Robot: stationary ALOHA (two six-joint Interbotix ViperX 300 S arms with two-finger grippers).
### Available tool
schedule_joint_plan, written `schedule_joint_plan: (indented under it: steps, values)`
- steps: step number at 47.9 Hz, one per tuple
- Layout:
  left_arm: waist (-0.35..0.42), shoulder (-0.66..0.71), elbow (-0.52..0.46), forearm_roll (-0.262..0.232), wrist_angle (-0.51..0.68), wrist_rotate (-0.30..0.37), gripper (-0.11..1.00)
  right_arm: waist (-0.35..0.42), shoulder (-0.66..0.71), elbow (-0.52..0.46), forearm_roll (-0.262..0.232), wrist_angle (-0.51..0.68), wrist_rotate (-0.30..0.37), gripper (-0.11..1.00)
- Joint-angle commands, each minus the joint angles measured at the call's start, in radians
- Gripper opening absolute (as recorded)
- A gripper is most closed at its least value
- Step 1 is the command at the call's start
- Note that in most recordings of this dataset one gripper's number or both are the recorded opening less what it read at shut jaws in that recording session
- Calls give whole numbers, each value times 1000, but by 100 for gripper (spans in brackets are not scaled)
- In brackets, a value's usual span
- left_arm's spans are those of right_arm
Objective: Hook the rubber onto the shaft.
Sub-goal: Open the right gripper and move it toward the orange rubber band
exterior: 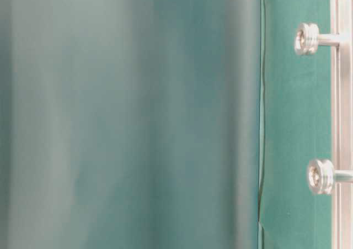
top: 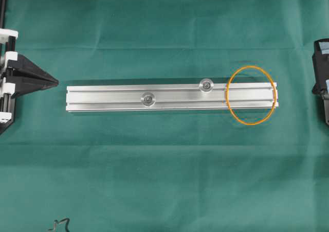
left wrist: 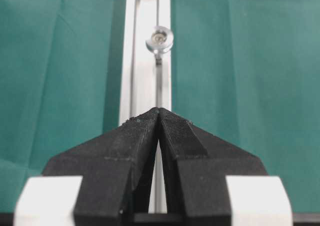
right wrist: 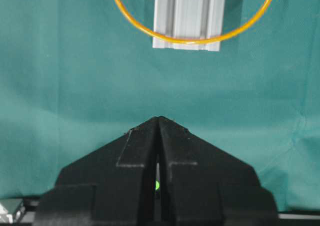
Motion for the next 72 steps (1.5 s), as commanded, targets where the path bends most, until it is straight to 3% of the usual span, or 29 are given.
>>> schedule_joint_plan:
  steps: [1, 9, 19, 24, 29, 39, 42, 59, 72]
  values:
    - [2, 5, -26, 2, -3, 0, 2, 0, 6, -28, -2, 3, 3, 1]
    - [2, 5, -26, 2, -5, 0, 2, 0, 14, -29, -2, 2, 12, 1]
    - [2, 5, -28, 2, -5, 0, 2, 2, 21, -28, -5, 6, 77, 2]
    - [3, 5, -28, 3, -5, 0, 2, 0, 21, -28, -6, 8, 78, 10]
    - [2, 5, -28, 2, -5, 0, 2, 0, 21, -28, -9, 8, 78, 29]
    - [2, 5, -28, 3, -3, 0, 2, 0, 21, -28, -11, 8, 77, 89]
    - [2, 5, -28, 3, -3, 0, 2, 0, 25, -28, -11, 14, 77, 98]
    - [2, 5, -28, 3, -3, 0, 2, 0, 28, -28, -11, 29, 75, 98]
    - [2, 6, -28, 3, -3, 0, 2, 0, 69, -46, -8, -25, 67, 98]
